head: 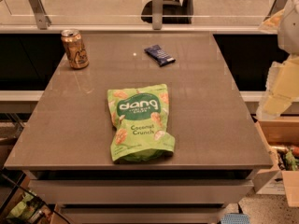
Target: Pick blue chip bag
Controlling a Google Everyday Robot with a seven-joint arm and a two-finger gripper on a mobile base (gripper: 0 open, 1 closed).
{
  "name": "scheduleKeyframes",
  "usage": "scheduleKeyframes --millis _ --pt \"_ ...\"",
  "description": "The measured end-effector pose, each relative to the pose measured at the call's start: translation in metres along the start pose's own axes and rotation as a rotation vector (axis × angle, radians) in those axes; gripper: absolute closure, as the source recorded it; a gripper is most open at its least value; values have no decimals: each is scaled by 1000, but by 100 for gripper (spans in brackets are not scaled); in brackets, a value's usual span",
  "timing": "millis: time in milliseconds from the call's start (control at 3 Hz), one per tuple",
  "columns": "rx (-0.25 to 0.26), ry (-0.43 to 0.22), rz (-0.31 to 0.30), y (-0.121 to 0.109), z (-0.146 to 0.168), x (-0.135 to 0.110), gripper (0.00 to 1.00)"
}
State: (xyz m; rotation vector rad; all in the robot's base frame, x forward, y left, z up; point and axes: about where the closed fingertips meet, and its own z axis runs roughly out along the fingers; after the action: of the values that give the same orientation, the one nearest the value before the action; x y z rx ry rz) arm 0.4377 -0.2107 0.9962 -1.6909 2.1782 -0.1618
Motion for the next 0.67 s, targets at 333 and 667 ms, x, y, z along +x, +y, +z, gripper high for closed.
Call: scheduleKeyframes --millis 333,667 --pt "18 6 3 -6 -3 1 0" --pt "38 5 2 -19 -6 1 0"
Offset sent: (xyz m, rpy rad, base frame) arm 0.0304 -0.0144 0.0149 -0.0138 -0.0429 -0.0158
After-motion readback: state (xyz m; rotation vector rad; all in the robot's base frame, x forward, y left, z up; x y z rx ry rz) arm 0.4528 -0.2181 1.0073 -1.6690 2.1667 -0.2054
